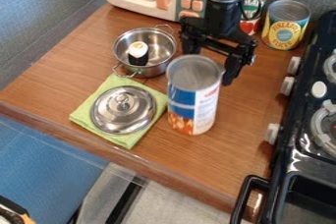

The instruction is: Move the tallest can to the right side of the silver lid on top of the light green cloth

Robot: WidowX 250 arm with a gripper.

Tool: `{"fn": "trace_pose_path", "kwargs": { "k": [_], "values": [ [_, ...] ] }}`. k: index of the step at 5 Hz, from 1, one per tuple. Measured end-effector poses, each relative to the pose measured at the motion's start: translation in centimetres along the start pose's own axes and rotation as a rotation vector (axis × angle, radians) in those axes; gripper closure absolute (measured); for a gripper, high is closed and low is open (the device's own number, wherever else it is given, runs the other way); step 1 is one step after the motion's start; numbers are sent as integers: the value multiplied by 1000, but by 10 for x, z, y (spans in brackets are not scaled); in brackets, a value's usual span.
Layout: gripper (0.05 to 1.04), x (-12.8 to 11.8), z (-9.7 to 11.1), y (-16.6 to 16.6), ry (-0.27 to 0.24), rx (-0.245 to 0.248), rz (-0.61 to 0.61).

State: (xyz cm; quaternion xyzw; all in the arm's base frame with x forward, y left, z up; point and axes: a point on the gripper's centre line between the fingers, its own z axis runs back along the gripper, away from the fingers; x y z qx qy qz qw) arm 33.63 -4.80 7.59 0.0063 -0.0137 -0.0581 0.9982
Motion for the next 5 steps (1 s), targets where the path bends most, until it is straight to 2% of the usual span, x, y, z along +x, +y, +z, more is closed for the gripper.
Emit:
{"fn": "trace_pose_path", "kwargs": {
  "k": [2, 3, 4, 5],
  "values": [
    [83, -27, -8, -10, 68, -41, 1],
    [83, -24, 5, -12, 27, -68, 7],
    [83, -15, 35, -8, -66, -83, 10],
    [83, -13, 53, -4, -129, -75, 28]
  ]
}}
